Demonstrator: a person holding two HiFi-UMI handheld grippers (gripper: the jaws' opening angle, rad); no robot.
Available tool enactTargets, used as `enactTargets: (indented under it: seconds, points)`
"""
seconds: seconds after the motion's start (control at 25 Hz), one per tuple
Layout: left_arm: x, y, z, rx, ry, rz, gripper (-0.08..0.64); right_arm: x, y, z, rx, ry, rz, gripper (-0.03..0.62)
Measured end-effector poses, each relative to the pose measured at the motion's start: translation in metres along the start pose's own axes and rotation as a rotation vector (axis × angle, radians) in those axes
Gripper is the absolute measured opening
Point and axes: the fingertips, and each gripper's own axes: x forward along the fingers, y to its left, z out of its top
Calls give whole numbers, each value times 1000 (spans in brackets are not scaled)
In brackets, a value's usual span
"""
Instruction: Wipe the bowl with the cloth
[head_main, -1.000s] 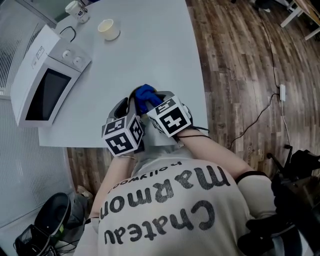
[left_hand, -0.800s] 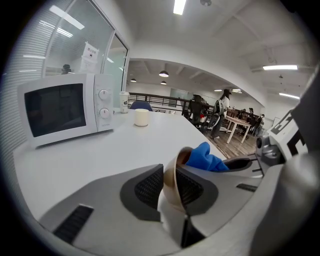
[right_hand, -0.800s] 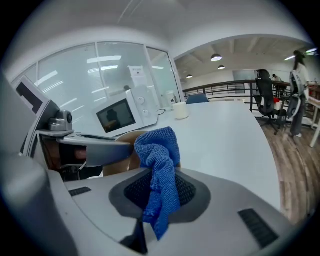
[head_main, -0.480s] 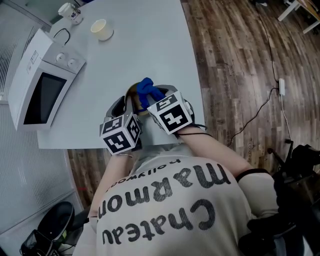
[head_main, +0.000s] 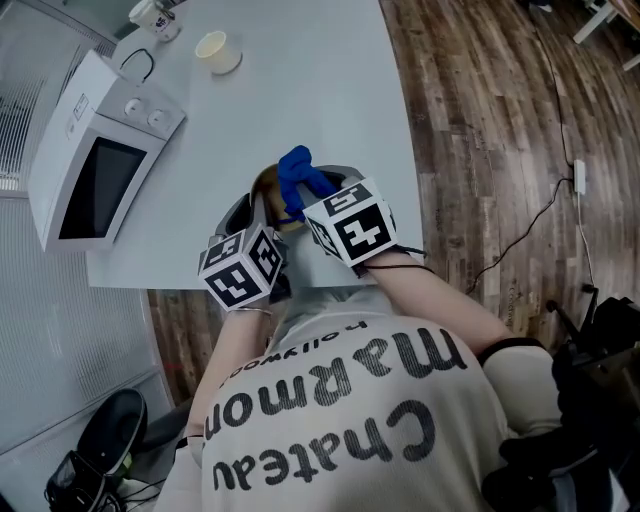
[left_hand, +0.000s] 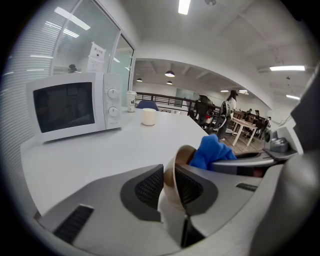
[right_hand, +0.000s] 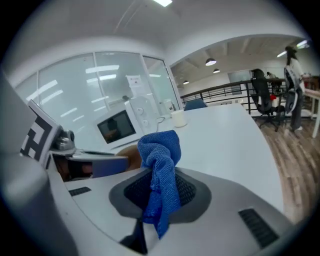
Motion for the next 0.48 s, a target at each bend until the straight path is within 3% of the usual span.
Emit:
enactTargets:
  seconds: [0.12, 0.2, 0.48]
  points:
    - [-6, -1, 8, -47, -37, -7, 46, 2, 32, 12, 98, -42, 162, 67]
    - [-10, -5, 14, -48, -69, -21, 48, 3, 45, 16, 149, -38, 217, 66]
    - [-19, -8, 20, -86, -131, -51, 57, 11, 50, 12, 112, 4, 188, 66]
